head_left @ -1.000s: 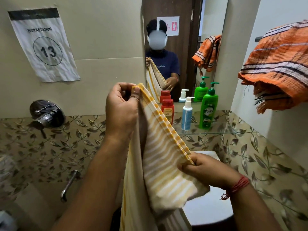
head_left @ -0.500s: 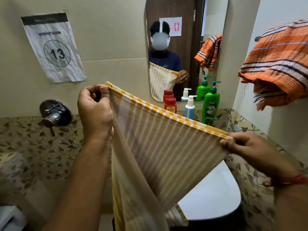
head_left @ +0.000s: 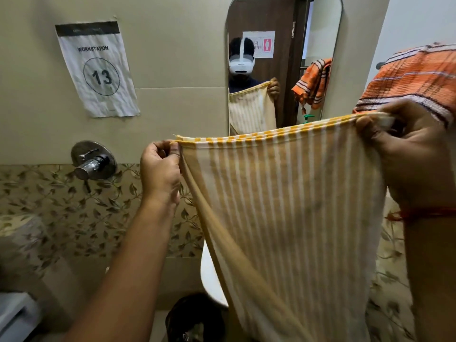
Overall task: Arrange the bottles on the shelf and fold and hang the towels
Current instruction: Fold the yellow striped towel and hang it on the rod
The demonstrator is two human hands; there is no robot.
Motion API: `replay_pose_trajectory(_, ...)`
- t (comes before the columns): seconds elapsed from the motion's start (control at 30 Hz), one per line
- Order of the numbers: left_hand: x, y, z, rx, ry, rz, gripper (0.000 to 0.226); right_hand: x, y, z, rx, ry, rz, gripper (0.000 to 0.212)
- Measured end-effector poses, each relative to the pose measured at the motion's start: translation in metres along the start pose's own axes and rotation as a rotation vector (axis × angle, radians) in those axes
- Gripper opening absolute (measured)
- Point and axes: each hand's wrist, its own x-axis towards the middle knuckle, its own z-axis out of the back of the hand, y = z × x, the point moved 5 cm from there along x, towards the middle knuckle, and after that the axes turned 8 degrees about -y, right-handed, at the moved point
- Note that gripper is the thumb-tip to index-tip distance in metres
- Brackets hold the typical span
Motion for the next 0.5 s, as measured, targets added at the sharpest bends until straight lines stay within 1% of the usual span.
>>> replay_pose_trajectory(0.17,-0.006,-0.004,-0.003,0.026,-0.006,-0.028,0.013,0.016,0.023,0.004,-0.091,-0.004,0.121,0.019)
replay_pose_trajectory(0.23,-0.009,-0.007,-0.006,0.015,0.0,-0.044,0.013,0.019,0.02,0.007,-0.122,0.005,0.122,0.022)
replay_pose_trajectory(0.3,-0.012,-0.01,-0.01,-0.012,0.039,-0.054,0.011,0.021,0.015,0.013,-0.106,-0.041,0.112,0.025)
replay_pose_trajectory(0.4,-0.017,-0.014,-0.012,-0.036,0.03,-0.081,0.013,0.013,0.007,0.017,-0.087,-0.058,0.112,0.012)
replay_pose_trajectory(0.5,-0.021,-0.017,-0.012,-0.048,0.042,-0.108,0.013,0.006,-0.005,0.024,-0.07,-0.072,0.094,0.012)
